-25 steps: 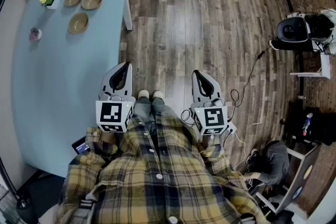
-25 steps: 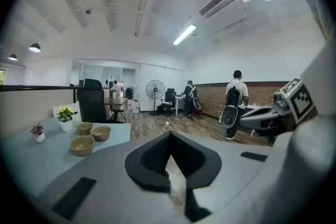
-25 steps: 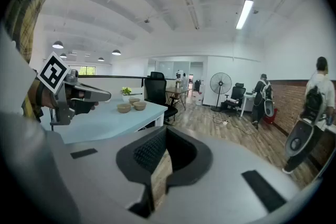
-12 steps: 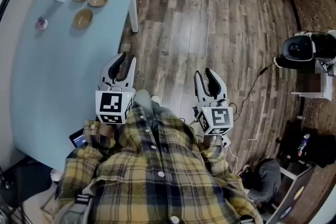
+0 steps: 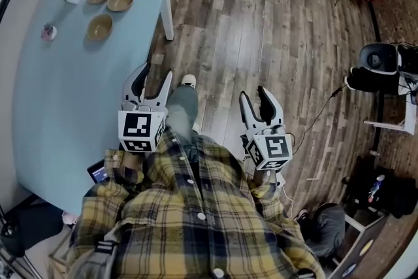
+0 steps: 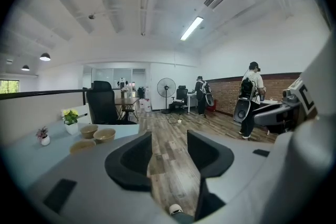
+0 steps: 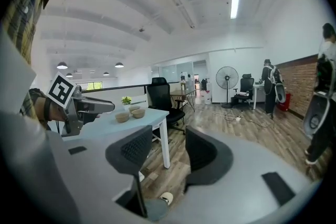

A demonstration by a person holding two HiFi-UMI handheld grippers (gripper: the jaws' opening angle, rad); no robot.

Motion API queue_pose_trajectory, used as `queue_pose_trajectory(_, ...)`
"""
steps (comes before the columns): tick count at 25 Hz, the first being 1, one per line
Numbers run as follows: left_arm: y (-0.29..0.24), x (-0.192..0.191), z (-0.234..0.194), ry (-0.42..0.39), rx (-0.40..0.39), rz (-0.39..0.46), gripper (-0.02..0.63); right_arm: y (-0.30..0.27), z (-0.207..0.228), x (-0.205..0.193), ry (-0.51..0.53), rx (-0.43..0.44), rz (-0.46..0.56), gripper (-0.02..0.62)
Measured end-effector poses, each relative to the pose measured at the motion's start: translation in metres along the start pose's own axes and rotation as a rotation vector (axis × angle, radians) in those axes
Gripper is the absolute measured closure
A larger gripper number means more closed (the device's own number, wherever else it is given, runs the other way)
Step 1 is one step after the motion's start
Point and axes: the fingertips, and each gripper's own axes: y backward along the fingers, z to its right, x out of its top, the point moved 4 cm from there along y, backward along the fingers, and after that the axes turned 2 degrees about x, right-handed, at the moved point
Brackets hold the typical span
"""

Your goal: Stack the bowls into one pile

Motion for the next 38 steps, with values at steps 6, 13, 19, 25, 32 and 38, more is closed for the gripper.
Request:
queue_pose_trajectory(6,-0.062,0.016,-0.034,0.016,0.026,0.003,0.403,-0.072,0.024,0.017,-0.010,0.027,-0.010,0.414)
queue_pose_trajectory(13,-0.138,0.052,-0.082,0.030,0.053,0.013,0.403,-0.166,0.052,0.061,0.010,0.071,-0.013,0.407)
queue_pose_trajectory(19,-0.180,0.067,-0.117,0.046,0.060,0.011,0.403,-0.223,0.055,0.081,0.015,0.097,-0.030,0.393)
queue_pose_trajectory(25,-0.192,0.069,-0.150,0.072,0.083,0.012,0.397,-0.266,0.041,0.094,0.024,0.138,-0.051,0.374)
queue_pose_trajectory(32,-0.189,0.065,-0.175,0.123,0.132,0.015,0.382,-0.297,0.018,0.111,0.064,0.221,-0.069,0.362)
queue_pose_trajectory(38,-0.182,0.057,-0.208,0.177,0.253,0.027,0.367,-0.344,0.002,0.127,0.124,0.337,-0.079,0.362)
